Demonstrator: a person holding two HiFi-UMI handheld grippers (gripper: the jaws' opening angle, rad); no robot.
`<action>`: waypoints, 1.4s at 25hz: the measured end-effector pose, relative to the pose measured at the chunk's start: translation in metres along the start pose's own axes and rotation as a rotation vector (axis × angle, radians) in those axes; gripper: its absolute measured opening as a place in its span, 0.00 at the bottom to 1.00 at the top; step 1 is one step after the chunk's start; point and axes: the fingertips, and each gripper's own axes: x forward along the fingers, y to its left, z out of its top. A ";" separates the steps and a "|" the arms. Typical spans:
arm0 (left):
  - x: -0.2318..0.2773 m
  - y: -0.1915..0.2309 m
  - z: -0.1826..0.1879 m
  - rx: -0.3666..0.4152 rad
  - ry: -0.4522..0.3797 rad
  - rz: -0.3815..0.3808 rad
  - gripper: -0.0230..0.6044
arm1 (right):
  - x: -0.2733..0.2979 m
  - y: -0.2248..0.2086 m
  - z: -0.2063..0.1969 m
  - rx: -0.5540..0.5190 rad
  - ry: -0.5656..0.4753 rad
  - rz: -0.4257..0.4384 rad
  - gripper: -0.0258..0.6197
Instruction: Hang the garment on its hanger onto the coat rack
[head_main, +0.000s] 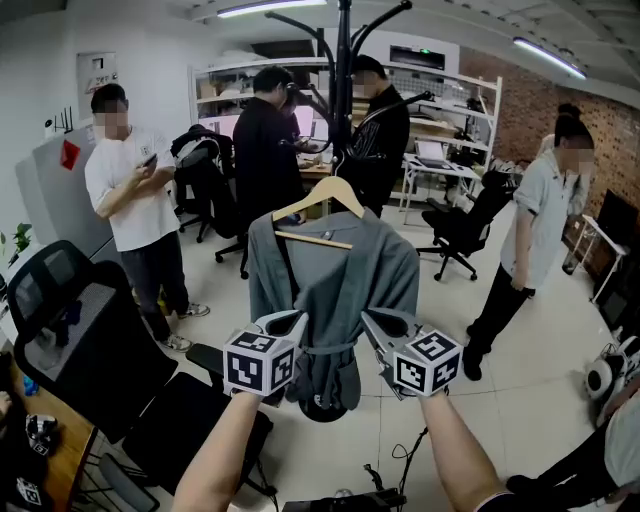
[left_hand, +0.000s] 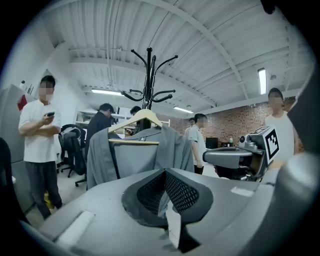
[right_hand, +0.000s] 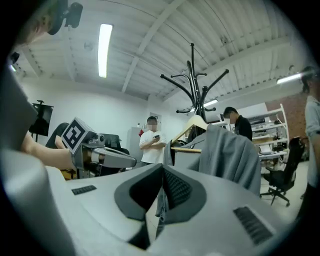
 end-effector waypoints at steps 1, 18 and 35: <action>0.000 -0.005 -0.004 -0.003 0.006 -0.008 0.04 | -0.002 0.004 -0.005 0.022 -0.002 0.004 0.04; -0.016 -0.034 -0.021 -0.040 -0.019 -0.026 0.04 | -0.012 0.046 -0.019 0.105 -0.002 0.092 0.04; -0.016 -0.038 -0.012 -0.027 -0.048 -0.034 0.04 | -0.015 0.039 -0.017 0.109 -0.001 0.076 0.04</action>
